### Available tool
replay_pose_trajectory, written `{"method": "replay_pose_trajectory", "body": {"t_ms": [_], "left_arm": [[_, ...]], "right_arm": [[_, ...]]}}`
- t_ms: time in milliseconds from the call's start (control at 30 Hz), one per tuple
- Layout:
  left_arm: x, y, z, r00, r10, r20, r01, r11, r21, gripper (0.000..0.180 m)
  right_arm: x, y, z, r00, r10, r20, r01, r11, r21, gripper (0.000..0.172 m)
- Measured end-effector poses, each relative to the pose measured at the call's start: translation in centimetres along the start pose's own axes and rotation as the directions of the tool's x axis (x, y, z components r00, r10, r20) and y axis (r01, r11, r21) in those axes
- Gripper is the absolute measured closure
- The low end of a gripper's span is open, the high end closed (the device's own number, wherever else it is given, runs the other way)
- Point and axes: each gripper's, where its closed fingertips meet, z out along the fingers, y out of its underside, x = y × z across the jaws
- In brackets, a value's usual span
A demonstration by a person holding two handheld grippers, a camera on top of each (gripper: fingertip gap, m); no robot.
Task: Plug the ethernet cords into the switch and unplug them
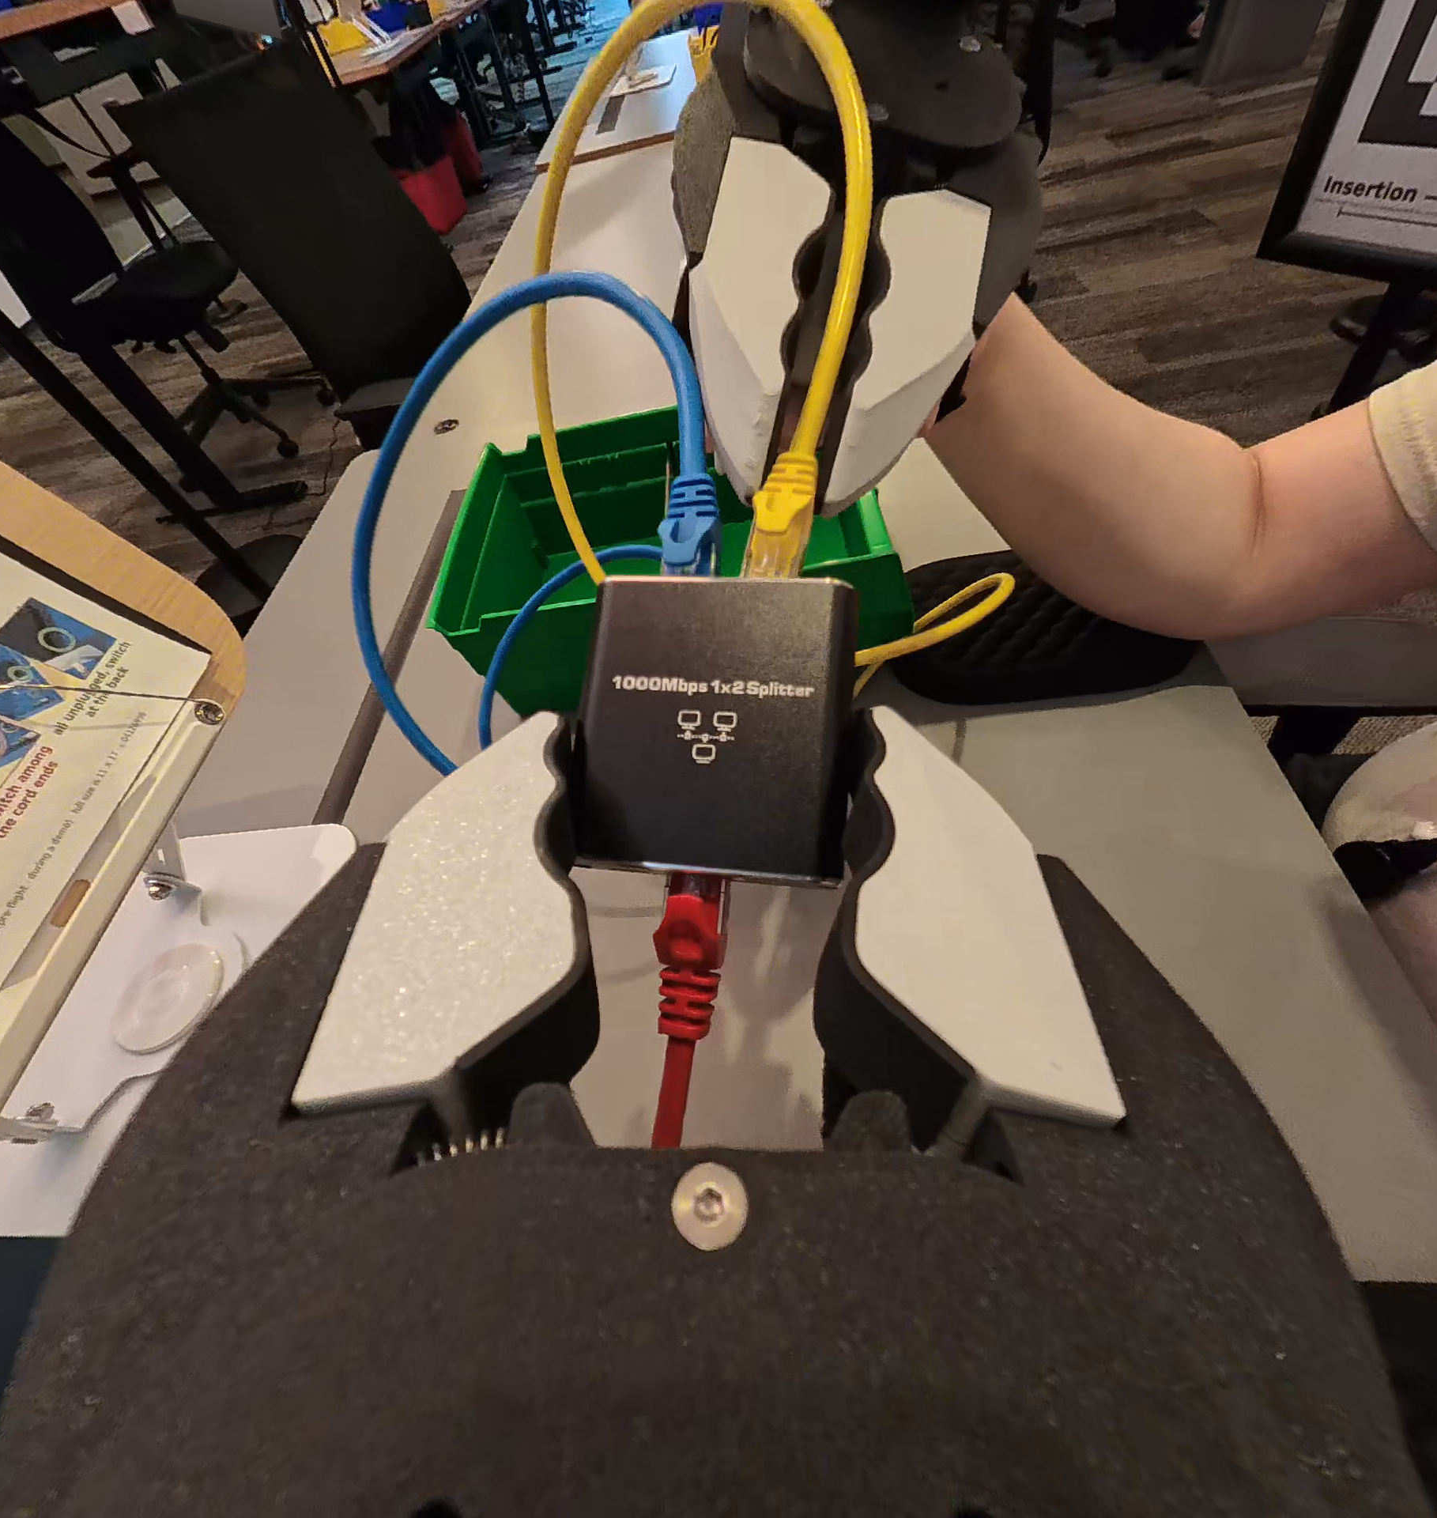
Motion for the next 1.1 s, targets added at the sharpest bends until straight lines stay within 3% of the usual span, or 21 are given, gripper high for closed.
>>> {"method": "replay_pose_trajectory", "body": {"t_ms": [500,700,800,1100], "left_arm": [[1.1,-0.2,0.7,0.999,0.046,-0.006,-0.046,0.998,-0.048,0.118],[1.2,0.1,1.4,1.0,0.019,-0.017,-0.021,0.998,-0.064,0.118],[1.3,-0.7,1.1,0.999,-0.02,-0.043,0.02,1.0,0.007,0.118],[0.9,-0.1,0.8,0.999,-0.034,0.001,0.034,0.999,-0.028,0.118]], "right_arm": [[-0.8,0.0,-0.6,0.999,0.003,0.049,-0.002,1.0,-0.012,0.16],[-0.8,0.3,-0.8,0.999,-0.004,0.045,0.006,1.0,-0.03,0.16],[-0.7,0.1,-0.8,0.999,0.003,0.038,-0.002,1.0,-0.019,0.16],[-0.4,1.0,-0.1,0.998,0.017,0.053,-0.016,1.0,-0.022,0.16]]}}
